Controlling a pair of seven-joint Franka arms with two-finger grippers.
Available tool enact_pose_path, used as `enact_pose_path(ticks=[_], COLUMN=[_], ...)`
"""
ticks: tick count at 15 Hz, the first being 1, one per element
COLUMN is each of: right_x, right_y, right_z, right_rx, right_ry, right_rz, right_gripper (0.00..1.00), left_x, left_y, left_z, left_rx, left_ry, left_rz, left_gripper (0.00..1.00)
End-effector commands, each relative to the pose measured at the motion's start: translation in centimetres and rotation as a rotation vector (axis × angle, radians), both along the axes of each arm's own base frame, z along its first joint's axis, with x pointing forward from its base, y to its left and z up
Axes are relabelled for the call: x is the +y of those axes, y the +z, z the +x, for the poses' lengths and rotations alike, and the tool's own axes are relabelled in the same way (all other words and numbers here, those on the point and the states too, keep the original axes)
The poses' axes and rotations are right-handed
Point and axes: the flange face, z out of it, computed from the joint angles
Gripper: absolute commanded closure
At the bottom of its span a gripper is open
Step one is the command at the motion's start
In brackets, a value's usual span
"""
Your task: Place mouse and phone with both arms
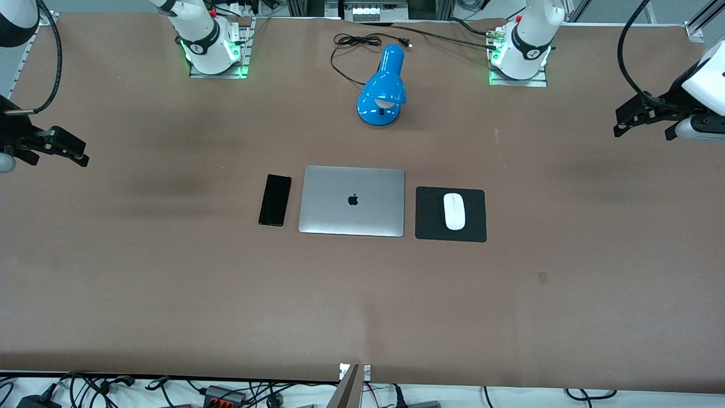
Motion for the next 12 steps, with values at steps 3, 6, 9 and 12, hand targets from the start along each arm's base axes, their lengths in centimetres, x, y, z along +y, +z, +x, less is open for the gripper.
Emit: enact_pose_path(ticks=[3, 6, 9, 12], right_x=[0.6, 0.7, -0.5, -0.2], right_y=[0.8, 0.8, 0.9, 0.9], right_z=[-0.4, -0.4, -0.5, -0.5], right_rx=[-0.001, -0.001, -0.003, 0.000], right_ry=[0.015, 0.017, -0.005, 0.000], right_rz=[0.016, 0.016, 0.016, 0.031], right_gripper=[0.00, 0.00, 0.00, 0.00], left_x=[-0.3, -1.2, -1.3, -0.5], left_y=[0.4, 0.5, 0.5, 0.4], left_z=[0.5, 0.5, 0.5, 0.5], left_rx=[0.009, 0.007, 0.007, 0.011], left_ry=[0.000, -0.014, -0.016, 0.000], left_rz=[-0.008, -0.005, -0.005, -0.008], left_gripper=[0.00, 0.00, 0.00, 0.00])
